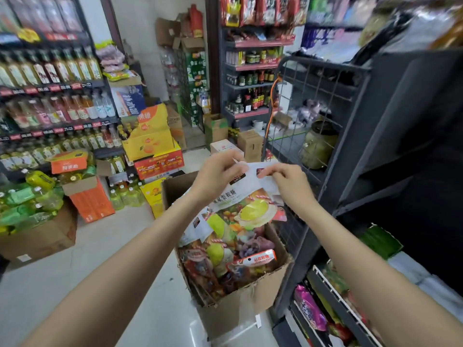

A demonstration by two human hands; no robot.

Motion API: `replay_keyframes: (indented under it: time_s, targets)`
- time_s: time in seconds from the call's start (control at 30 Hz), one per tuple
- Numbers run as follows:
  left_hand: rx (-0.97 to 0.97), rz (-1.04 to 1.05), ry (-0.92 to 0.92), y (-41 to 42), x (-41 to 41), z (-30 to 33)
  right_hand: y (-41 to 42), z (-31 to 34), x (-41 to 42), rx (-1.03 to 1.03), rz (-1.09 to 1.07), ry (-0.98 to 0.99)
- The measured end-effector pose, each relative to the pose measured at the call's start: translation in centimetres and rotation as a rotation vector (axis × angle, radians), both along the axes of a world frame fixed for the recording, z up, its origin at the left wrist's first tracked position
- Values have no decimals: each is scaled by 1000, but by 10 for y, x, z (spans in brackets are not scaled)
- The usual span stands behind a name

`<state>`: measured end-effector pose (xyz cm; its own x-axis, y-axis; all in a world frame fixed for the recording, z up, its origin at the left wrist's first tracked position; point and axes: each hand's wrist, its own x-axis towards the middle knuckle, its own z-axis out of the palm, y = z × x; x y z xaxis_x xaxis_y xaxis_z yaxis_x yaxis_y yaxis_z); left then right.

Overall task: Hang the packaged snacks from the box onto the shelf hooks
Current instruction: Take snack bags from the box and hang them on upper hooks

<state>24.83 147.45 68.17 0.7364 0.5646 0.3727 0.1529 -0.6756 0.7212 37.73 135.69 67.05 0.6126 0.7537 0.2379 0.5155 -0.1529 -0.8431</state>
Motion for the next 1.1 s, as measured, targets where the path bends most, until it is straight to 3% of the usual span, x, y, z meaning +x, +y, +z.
replay_keyframes:
  time_s: [0.17,0.33,0.43,0.5,0.6,0.9,1.1]
  targets:
    - [134,-127,-145,-48,-3,61,-56,42,-29,83,-55,-14]
    - [122,-259,-300,-118,-4,96,-138,75,-67,170,-219,-251]
    - [134,-79,-323,-165,0,105,-195,89,-81,254,-426,-265]
    - [-34,-112,-306,-197,2,110,-237,98,-86,316,-549,-236]
    - [-439,-466,-271,-264,5,118,-309,117,-95,391,-708,-238]
    - [-485,-822,-381,-481,16,164,-521,160,-138,515,-979,-251]
    - [-536,-829,-441,-612,23,179,-660,176,-140,557,-1186,-297]
